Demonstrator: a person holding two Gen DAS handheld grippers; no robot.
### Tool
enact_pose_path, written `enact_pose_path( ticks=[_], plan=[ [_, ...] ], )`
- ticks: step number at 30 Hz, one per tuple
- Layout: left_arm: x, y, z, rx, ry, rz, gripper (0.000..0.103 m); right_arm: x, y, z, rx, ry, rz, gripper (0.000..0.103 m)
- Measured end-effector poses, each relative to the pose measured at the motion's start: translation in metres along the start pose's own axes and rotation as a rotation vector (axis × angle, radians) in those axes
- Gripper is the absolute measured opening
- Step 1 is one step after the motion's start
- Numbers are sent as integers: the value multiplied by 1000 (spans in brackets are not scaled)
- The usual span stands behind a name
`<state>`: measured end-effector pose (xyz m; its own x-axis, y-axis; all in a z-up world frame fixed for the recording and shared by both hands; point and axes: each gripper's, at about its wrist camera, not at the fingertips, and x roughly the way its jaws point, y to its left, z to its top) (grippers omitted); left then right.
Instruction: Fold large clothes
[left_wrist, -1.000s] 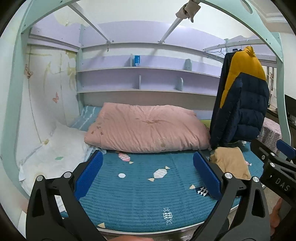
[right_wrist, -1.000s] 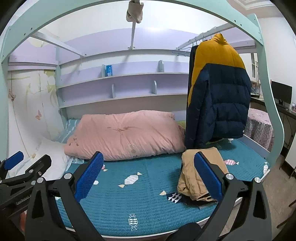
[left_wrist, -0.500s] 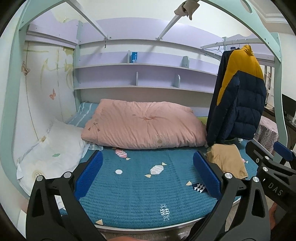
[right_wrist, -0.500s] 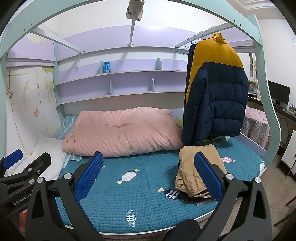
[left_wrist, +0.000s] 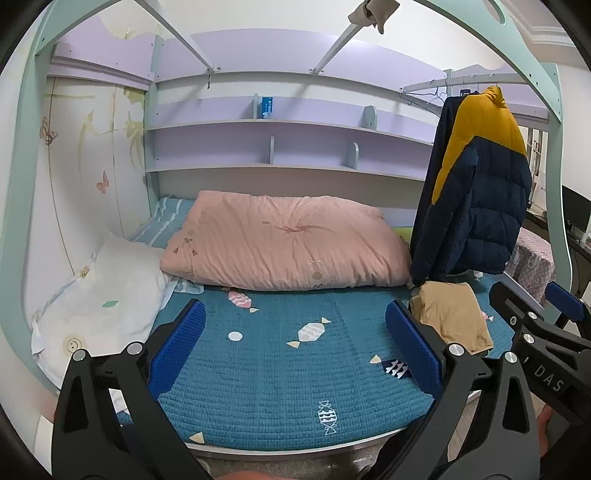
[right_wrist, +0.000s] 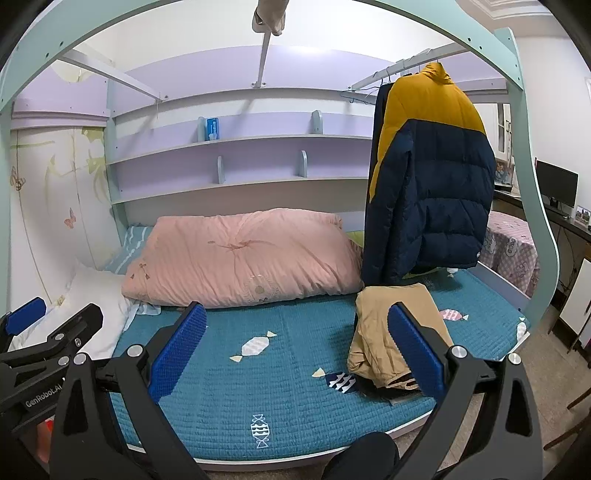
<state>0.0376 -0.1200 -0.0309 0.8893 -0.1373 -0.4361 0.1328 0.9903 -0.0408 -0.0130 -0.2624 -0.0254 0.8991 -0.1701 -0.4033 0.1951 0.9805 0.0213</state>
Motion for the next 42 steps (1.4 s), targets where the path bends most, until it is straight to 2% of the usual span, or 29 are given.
enact_pose_path(
  ticks=[42],
  plan=[
    [7, -10, -16, -1, 51, -19, 98, 14, -11, -7, -10, 44, 15, 95]
  ],
)
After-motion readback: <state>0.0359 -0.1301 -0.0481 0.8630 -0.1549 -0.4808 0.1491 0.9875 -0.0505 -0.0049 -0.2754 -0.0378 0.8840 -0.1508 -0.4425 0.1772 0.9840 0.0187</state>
